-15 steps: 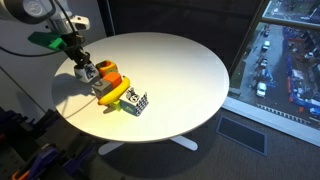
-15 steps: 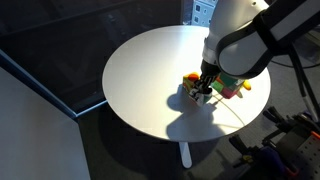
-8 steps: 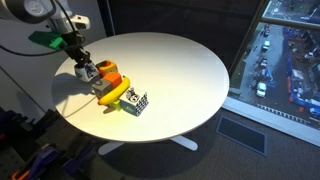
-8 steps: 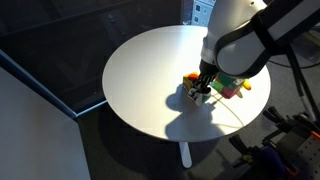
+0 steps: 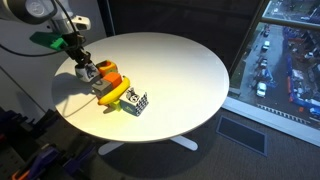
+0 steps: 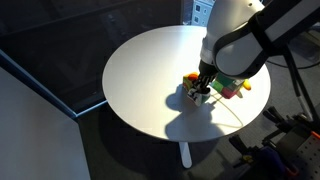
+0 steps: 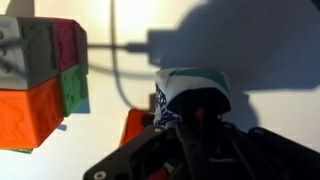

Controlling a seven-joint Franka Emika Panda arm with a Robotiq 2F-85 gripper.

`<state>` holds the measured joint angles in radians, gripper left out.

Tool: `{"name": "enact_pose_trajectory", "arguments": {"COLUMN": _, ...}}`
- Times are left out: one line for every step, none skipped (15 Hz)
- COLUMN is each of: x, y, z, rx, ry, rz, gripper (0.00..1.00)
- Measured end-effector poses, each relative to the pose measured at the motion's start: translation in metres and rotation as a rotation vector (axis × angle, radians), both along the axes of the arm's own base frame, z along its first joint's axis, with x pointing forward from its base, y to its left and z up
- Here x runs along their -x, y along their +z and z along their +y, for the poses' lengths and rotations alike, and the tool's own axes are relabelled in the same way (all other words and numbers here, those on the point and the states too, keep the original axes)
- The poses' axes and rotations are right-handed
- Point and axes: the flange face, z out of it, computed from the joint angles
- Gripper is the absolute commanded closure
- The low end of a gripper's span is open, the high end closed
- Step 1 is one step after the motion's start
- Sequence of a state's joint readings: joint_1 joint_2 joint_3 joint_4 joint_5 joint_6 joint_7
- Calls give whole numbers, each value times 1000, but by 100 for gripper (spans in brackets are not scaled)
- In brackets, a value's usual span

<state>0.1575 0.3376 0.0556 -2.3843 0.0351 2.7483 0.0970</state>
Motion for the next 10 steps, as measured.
{"name": "enact_pose_trajectory", "arguments": {"x": 0, "y": 0, "z": 0, "rx": 0, "ry": 0, "rz": 0, "gripper": 81}}
{"name": "enact_pose_trajectory", "arguments": {"x": 0, "y": 0, "z": 0, "rx": 0, "ry": 0, "rz": 0, "gripper": 81}}
{"name": "enact_pose_trajectory", "arguments": {"x": 0, "y": 0, "z": 0, "rx": 0, "ry": 0, "rz": 0, "gripper": 81}}
{"name": "enact_pose_trajectory", "arguments": {"x": 0, "y": 0, "z": 0, "rx": 0, "ry": 0, "rz": 0, "gripper": 81}}
{"name": "enact_pose_trajectory", "arguments": {"x": 0, "y": 0, "z": 0, "rx": 0, "ry": 0, "rz": 0, "gripper": 81}}
{"name": "enact_pose_trajectory", "arguments": {"x": 0, "y": 0, "z": 0, "rx": 0, "ry": 0, "rz": 0, "gripper": 81}}
{"name": "enact_pose_trajectory", "arguments": {"x": 0, "y": 0, "z": 0, "rx": 0, "ry": 0, "rz": 0, "gripper": 81}}
{"name": "enact_pose_trajectory", "arguments": {"x": 0, "y": 0, "z": 0, "rx": 0, "ry": 0, "rz": 0, "gripper": 81}}
{"name": "enact_pose_trajectory", "arguments": {"x": 0, "y": 0, "z": 0, "rx": 0, "ry": 0, "rz": 1, "gripper": 81}}
{"name": "enact_pose_trajectory", "arguments": {"x": 0, "y": 0, "z": 0, "rx": 0, "ry": 0, "rz": 1, "gripper": 94}}
